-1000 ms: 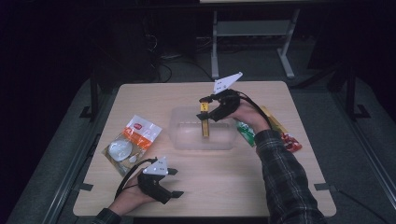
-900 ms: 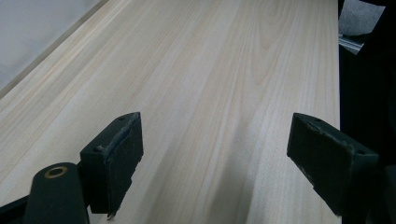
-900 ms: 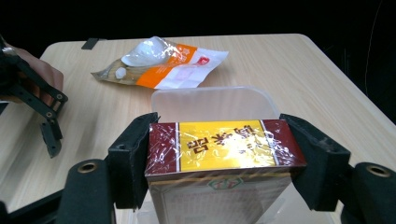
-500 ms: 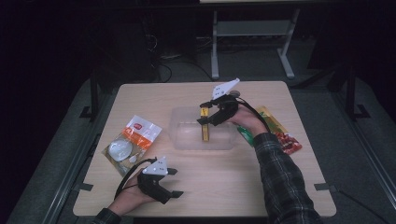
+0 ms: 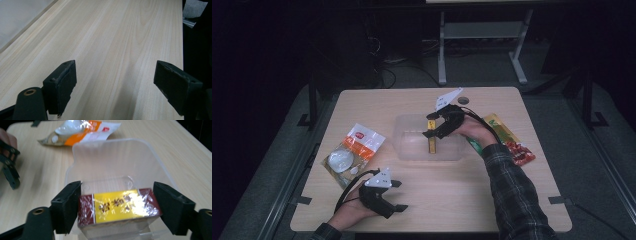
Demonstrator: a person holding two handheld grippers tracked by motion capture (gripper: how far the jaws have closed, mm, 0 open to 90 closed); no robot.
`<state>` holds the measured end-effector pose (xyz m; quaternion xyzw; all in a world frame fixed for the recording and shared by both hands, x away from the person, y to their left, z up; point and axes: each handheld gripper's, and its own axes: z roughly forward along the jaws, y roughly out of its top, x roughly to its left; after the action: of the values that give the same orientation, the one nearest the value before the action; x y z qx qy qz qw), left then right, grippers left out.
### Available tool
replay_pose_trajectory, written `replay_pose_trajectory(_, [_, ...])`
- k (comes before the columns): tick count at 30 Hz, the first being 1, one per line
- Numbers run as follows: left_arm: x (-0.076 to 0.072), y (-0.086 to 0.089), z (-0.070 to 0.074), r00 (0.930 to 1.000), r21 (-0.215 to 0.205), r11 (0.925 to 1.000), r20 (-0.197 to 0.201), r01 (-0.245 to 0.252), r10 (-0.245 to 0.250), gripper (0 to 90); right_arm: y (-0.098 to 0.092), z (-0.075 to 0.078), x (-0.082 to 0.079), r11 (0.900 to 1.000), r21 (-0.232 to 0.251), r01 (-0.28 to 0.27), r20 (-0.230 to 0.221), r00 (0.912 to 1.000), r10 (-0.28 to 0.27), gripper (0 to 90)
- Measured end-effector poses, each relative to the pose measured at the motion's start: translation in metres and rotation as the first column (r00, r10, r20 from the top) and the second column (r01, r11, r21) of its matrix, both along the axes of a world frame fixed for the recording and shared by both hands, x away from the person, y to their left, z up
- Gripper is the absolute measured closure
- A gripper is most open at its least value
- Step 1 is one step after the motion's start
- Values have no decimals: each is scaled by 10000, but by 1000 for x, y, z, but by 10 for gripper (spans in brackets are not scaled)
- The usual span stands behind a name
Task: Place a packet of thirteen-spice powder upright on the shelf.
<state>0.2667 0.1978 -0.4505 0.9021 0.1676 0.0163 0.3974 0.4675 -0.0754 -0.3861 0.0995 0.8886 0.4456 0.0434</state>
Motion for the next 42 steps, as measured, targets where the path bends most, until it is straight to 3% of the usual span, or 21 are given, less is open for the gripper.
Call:
replay_pose_trajectory(5, [1,1,0,9999,-74,9999,-106,-102,101,178,-5,11,-5,9994,230,266,19,9996,-267,189])
replay_pose_trajectory(10, [3,3,1,9998,11,9998,-44,-187,187,178,-10,24,-19,9983,-73,578,75,9983,-577,145])
replay_pose_trajectory(13, [2,3,2,9997,38,9997,-5,-241,241,179,-18,30,-35,9962,220,845,97,9964,-847,140])
replay_pose_trajectory(17, [2,2,1,9998,94,9997,29,-205,205,179,-25,32,-52,9905,56,1374,14,9905,-1374,139])
replay_pose_trajectory(21, [2,0,1,9999,133,9998,7,-148,148,180,-30,31,-66,9769,-240,2124,167,9771,-2121,144])
replay_pose_trajectory(24, [1,-1,0,9998,33,9998,-22,-205,205,180,-35,30,-75,9692,-33,2463,282,9688,-2462,147])
replay_pose_trajectory(31, [2,0,0,9998,64,9998,15,-200,200,181,-42,25,-96,9627,244,2694,349,9622,-2701,145])
replay_pose_trajectory(33, [1,1,1,9998,155,9997,-18,-190,191,181,-46,21,-108,9556,506,2903,315,9559,-2921,146])
replay_pose_trajectory(36, [1,0,1,9996,75,9996,-56,-289,289,182,-48,16,-117,9512,403,3058,274,9513,-3070,142])
replay_pose_trajectory(42, [1,1,1,9996,105,9996,-10,-264,264,182,-53,7,-130,9502,442,3086,-36,9511,-3088,141])
